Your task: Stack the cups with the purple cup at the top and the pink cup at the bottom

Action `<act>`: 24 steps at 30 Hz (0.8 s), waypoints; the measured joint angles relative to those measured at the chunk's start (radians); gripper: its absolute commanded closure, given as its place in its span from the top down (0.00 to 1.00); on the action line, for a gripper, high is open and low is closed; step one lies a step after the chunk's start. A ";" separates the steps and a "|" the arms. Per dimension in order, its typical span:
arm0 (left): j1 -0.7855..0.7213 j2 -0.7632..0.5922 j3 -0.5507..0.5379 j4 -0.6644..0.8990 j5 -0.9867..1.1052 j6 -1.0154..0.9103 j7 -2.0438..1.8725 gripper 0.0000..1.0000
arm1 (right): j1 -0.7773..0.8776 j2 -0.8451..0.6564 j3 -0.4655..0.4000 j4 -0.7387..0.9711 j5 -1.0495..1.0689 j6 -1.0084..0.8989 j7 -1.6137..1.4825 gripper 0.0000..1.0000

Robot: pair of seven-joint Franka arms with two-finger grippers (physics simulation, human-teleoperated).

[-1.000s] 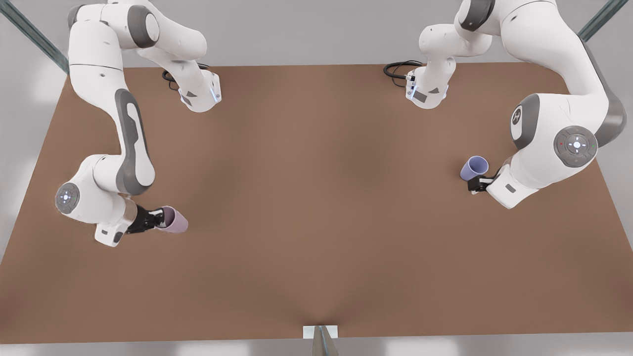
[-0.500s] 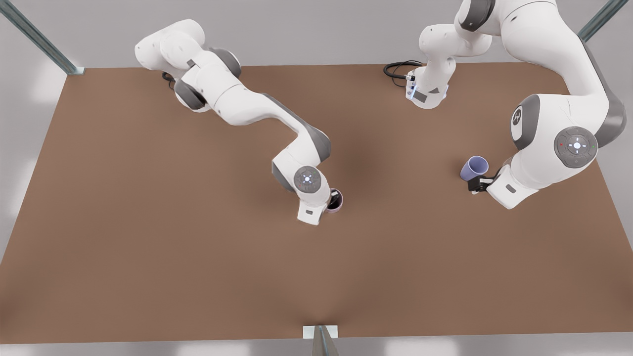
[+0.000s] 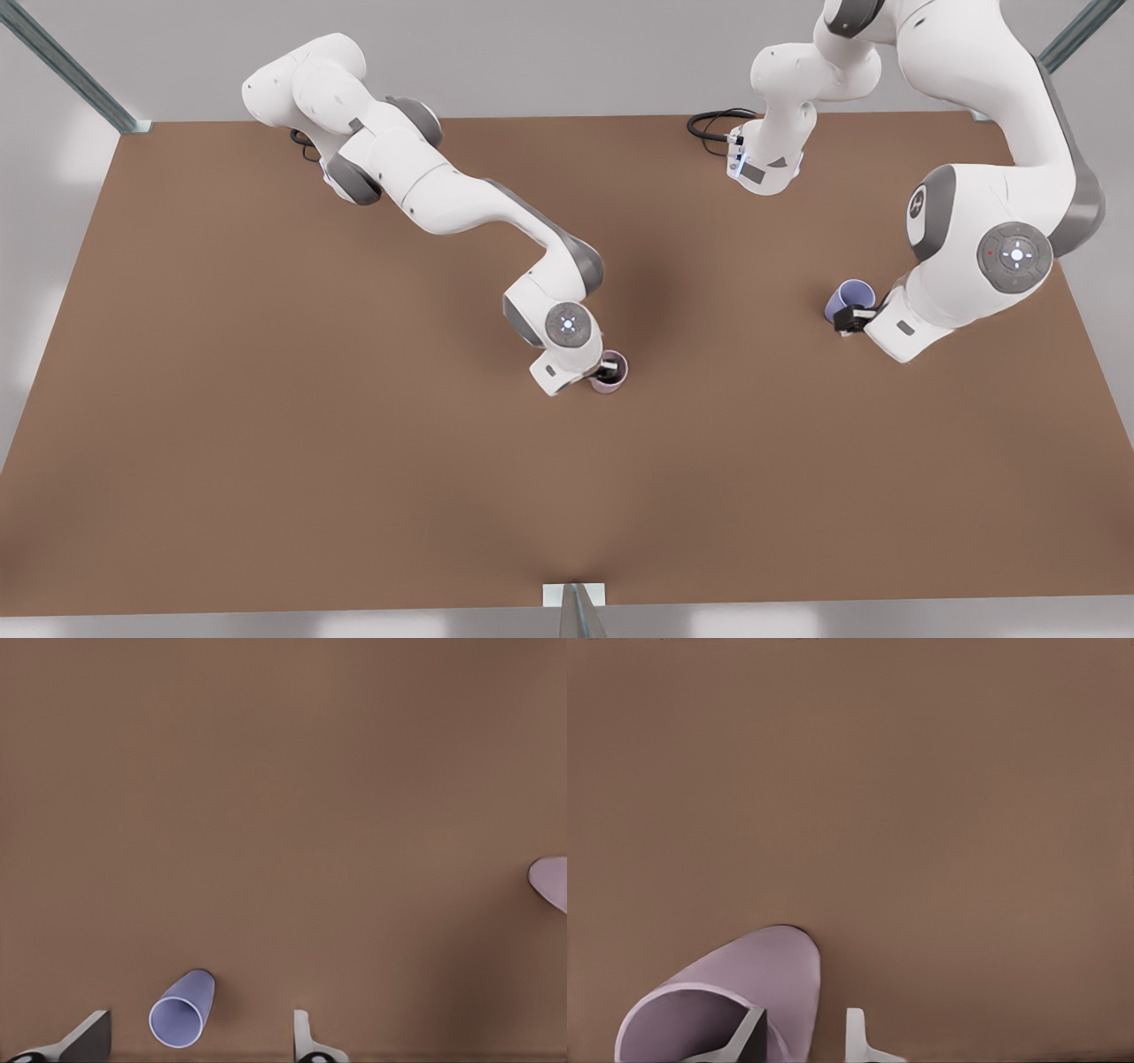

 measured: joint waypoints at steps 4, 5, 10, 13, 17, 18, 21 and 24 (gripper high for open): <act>-0.006 -0.176 0.035 -0.309 -0.011 0.110 0.000 1.00 | -0.001 -0.004 0.001 -0.003 0.000 0.000 0.091 0.48; -0.005 -0.214 0.045 -0.373 -0.018 0.139 -0.001 1.00 | -0.001 -0.008 0.002 -0.005 0.001 0.000 0.111 0.49; -0.001 -0.381 0.097 -0.712 -0.038 0.311 -0.028 1.00 | -0.025 -0.130 0.004 -0.121 0.010 0.000 0.191 0.59; -0.001 -0.399 0.128 -0.850 -0.047 0.437 -0.053 1.00 | -0.196 -0.516 0.012 -0.541 0.007 0.038 0.197 1.00; -0.002 -0.368 0.183 -0.940 -0.071 0.588 -0.081 1.00 | -0.486 -0.825 0.001 -0.865 -0.003 0.068 0.092 1.00; 0.000 -0.357 0.194 -0.954 -0.074 0.618 -0.087 1.00 | -0.551 -0.862 -0.001 -0.882 -0.004 0.065 0.052 1.00; 0.003 -0.333 0.205 -0.996 -0.080 0.703 -0.103 1.00 | -0.665 -0.938 -0.056 -0.883 -0.024 0.024 -0.085 1.00; 0.000 -0.300 0.208 -1.012 -0.081 0.773 -0.116 1.00 | -0.696 -0.954 -0.150 -0.839 -0.036 -0.056 -0.229 1.00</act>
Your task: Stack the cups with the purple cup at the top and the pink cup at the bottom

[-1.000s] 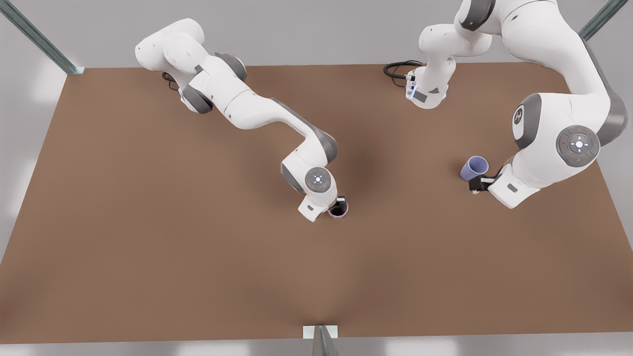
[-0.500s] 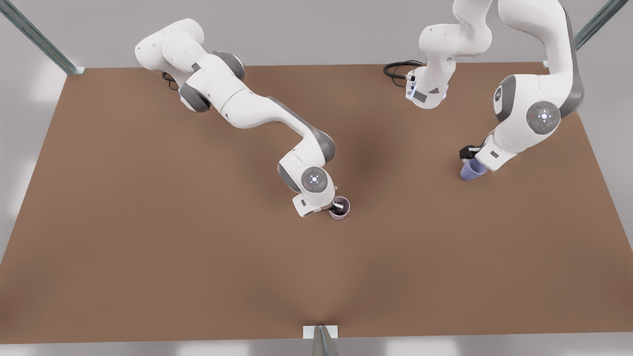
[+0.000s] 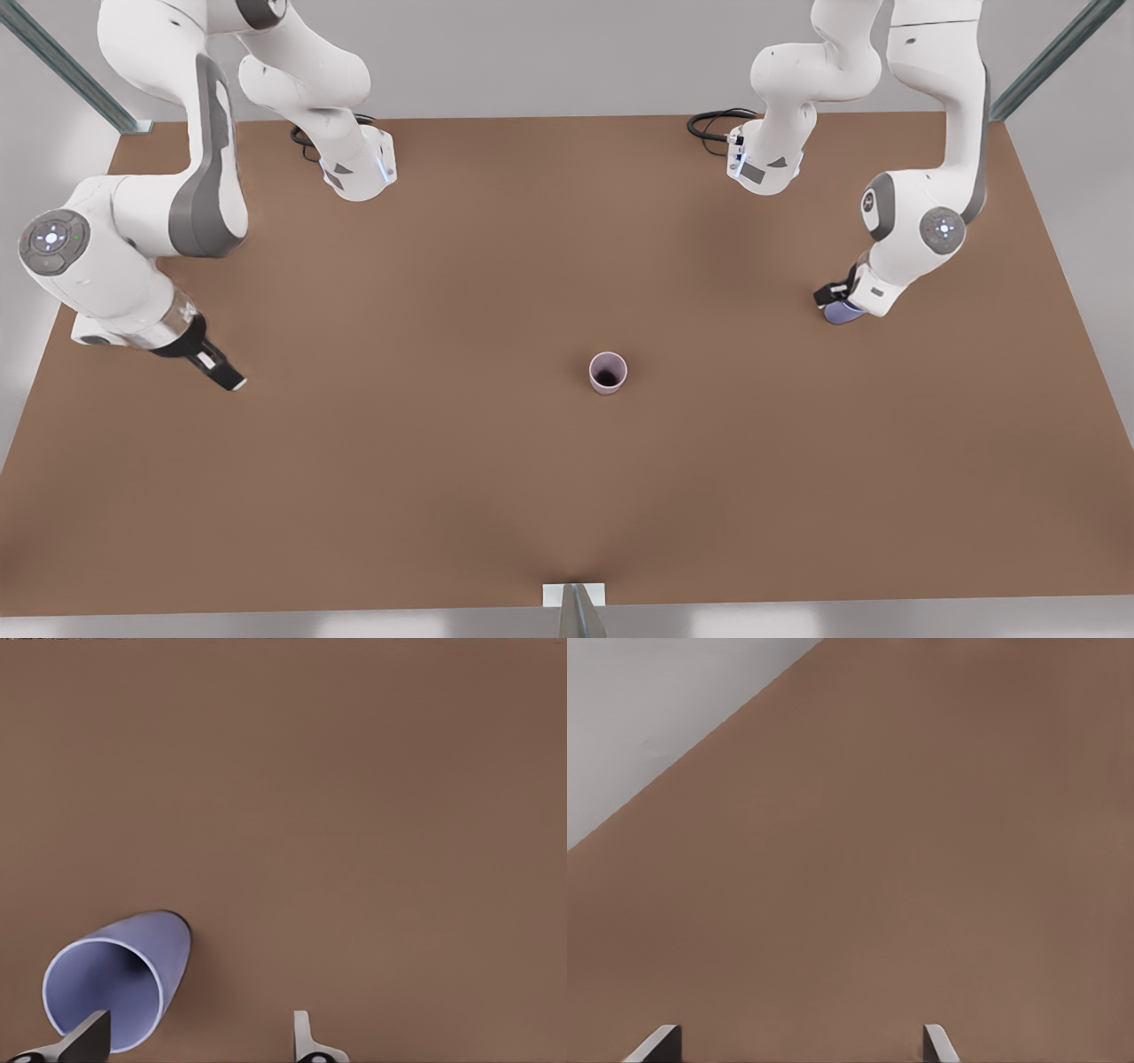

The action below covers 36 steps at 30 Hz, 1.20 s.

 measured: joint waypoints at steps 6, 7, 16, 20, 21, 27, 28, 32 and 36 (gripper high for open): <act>-0.005 0.039 0.026 -0.015 0.002 0.083 -0.017 1.00 | -0.010 0.029 -0.017 0.142 0.004 -0.143 -0.228 1.00; -0.003 0.043 0.031 -0.015 0.002 0.091 -0.019 1.00 | -0.014 0.033 -0.017 0.161 0.006 -0.160 -0.259 1.00; 0.039 0.078 0.052 -0.028 0.005 0.121 -0.034 1.00 | -0.020 0.026 -0.017 0.201 0.010 -0.236 -0.471 1.00; 0.064 0.091 0.055 -0.033 0.005 0.123 -0.039 1.00 | -0.018 0.027 -0.019 0.221 0.012 -0.265 -0.537 1.00; 0.070 0.095 0.055 -0.035 0.005 0.124 -0.040 1.00 | -0.020 0.027 -0.019 0.227 0.011 -0.270 -0.551 1.00; 0.070 0.089 0.055 -0.036 0.006 0.118 -0.048 1.00 | -0.057 0.034 -0.020 0.257 0.009 -0.285 -0.621 1.00; 0.066 0.088 0.054 -0.036 0.006 0.116 -0.049 1.00 | -0.060 0.033 -0.020 0.258 0.010 -0.287 -0.631 1.00; 0.046 0.097 0.053 -0.036 0.006 0.113 -0.054 1.00 | -0.057 0.034 -0.020 0.257 0.012 -0.291 -0.664 1.00; 0.015 0.127 0.054 -0.036 0.006 0.115 -0.058 1.00 | -0.054 0.030 -0.018 0.259 0.012 -0.293 -0.691 1.00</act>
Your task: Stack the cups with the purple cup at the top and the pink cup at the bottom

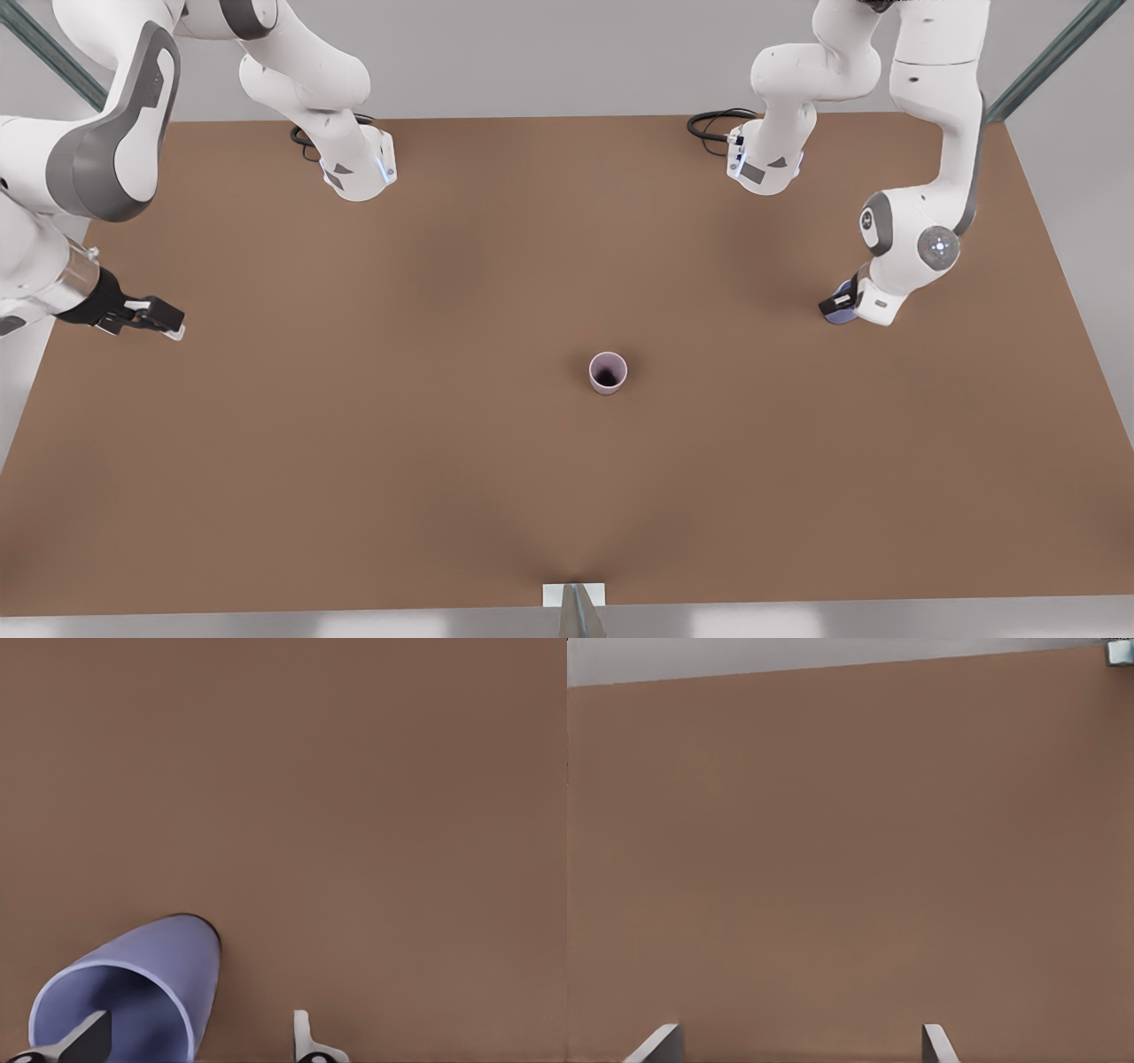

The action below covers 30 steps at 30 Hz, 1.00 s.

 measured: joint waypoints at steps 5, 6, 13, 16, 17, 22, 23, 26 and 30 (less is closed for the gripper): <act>-0.013 0.045 0.000 -0.001 -0.005 0.003 -0.004 0.67 | -0.002 -0.004 -0.002 0.001 0.000 -0.013 -0.027 1.00; -0.010 0.048 0.000 0.000 -0.006 0.003 -0.005 0.64 | -0.001 -0.004 -0.002 0.009 0.000 -0.016 -0.031 1.00; -0.007 0.062 0.001 0.001 -0.008 0.010 -0.010 0.39 | 0.004 0.001 -0.001 0.020 -0.010 -0.027 -0.058 1.00; -0.007 0.061 0.001 0.003 -0.009 0.011 -0.012 0.33 | 0.005 0.002 0.000 0.021 -0.015 -0.030 -0.067 1.00; -0.007 0.060 0.002 0.003 -0.009 0.010 -0.012 0.29 | 0.004 0.002 0.000 0.021 -0.016 -0.030 -0.069 1.00; -0.007 0.053 0.002 0.005 -0.005 0.005 -0.018 0.21 | 0.002 -0.001 -0.001 0.023 -0.019 -0.032 -0.081 1.00; -0.007 0.049 0.001 0.006 -0.004 0.004 -0.020 0.21 | 0.003 -0.003 -0.001 0.024 -0.019 -0.032 -0.083 1.00; -0.003 0.022 -0.010 0.011 -0.002 0.002 -0.025 0.21 | 0.003 -0.005 -0.001 0.024 -0.015 -0.033 -0.088 1.00; 0.026 0.004 -0.109 0.096 -0.001 -0.018 -0.036 0.21 | 0.003 -0.004 -0.001 0.025 -0.011 -0.033 -0.093 1.00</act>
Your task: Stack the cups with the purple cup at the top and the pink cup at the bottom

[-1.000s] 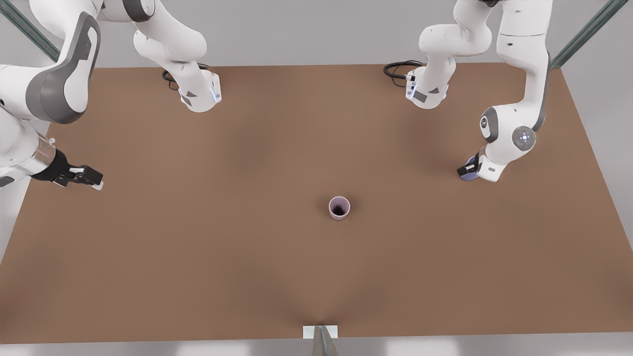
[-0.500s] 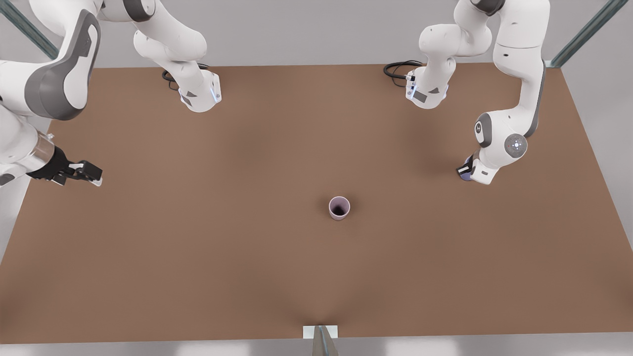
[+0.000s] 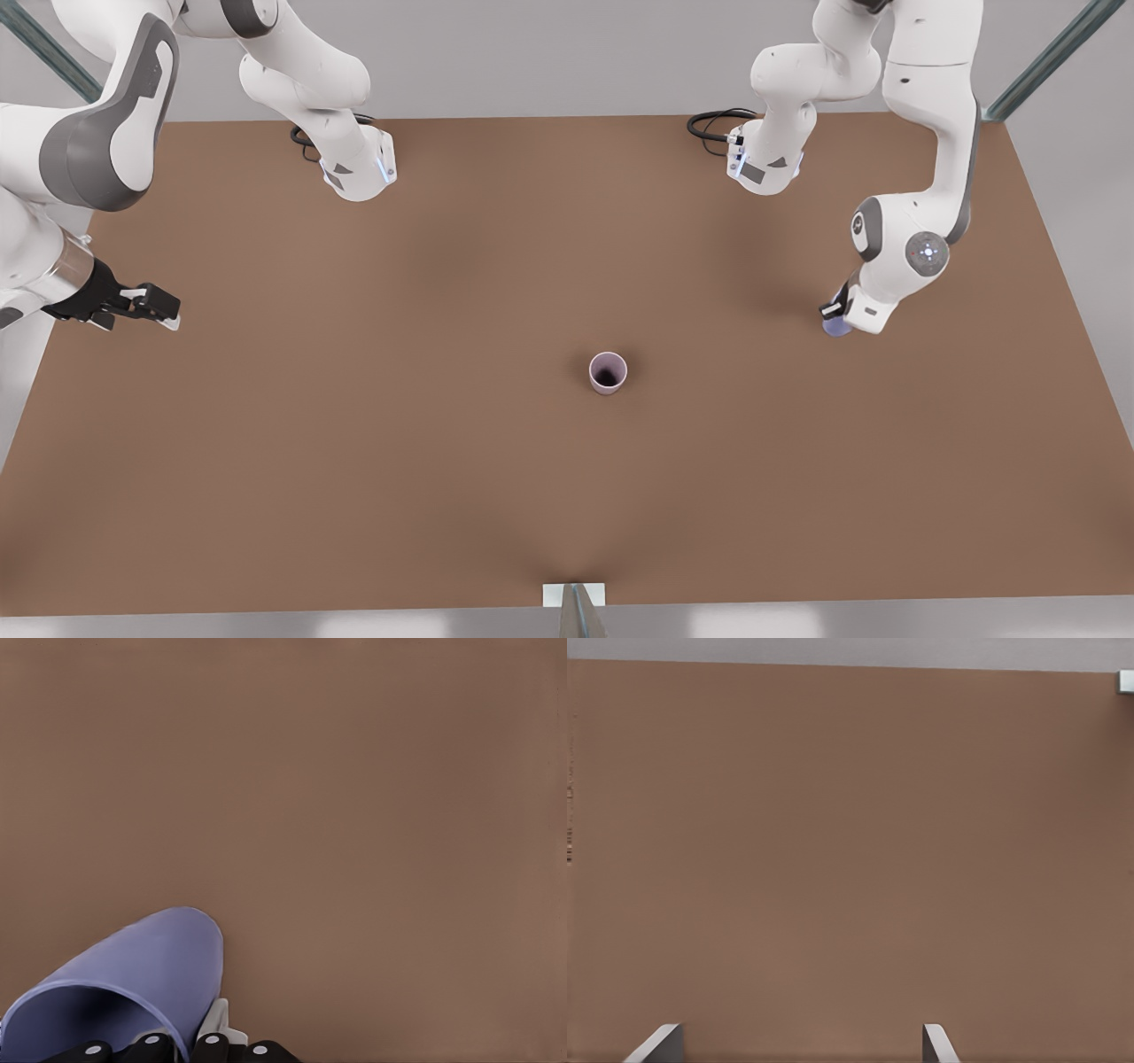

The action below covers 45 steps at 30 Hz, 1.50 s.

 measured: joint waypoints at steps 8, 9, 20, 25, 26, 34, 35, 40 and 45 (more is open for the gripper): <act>-0.284 0.115 -0.136 0.440 -0.064 -0.232 -0.113 0.21 | -0.006 0.010 -0.002 0.013 0.026 0.003 -0.007 1.00; -0.337 0.140 -0.137 0.485 -0.075 -0.253 -0.138 0.21 | -0.007 0.011 -0.002 0.016 0.028 0.004 -0.008 1.00; -0.458 0.402 -0.221 0.880 -0.121 -0.392 -0.445 0.21 | 0.000 0.012 0.000 0.016 0.027 0.002 -0.015 1.00; -0.488 0.477 -0.222 0.976 -0.125 -0.405 -0.563 0.21 | 0.000 0.013 0.000 0.015 0.027 0.002 -0.018 1.00; -0.493 0.492 -0.222 0.999 -0.125 -0.406 -0.584 0.21 | 0.000 0.013 0.000 0.015 0.027 0.002 -0.018 1.00; -0.535 0.537 -0.220 1.031 -0.104 -0.381 -0.725 0.21 | -0.002 0.013 0.000 0.015 0.028 0.003 -0.021 1.00; -0.535 0.537 -0.220 1.031 -0.095 -0.377 -0.738 0.21 | -0.001 0.013 0.000 0.015 0.028 0.003 -0.021 1.00; -0.535 0.540 -0.219 1.028 -0.031 -0.362 -0.785 0.21 | -0.003 0.014 0.000 0.016 0.032 0.004 -0.022 1.00; -0.544 0.548 -0.219 1.026 -0.013 -0.346 -0.817 0.21 | -0.003 0.016 0.000 0.015 0.030 0.007 -0.023 1.00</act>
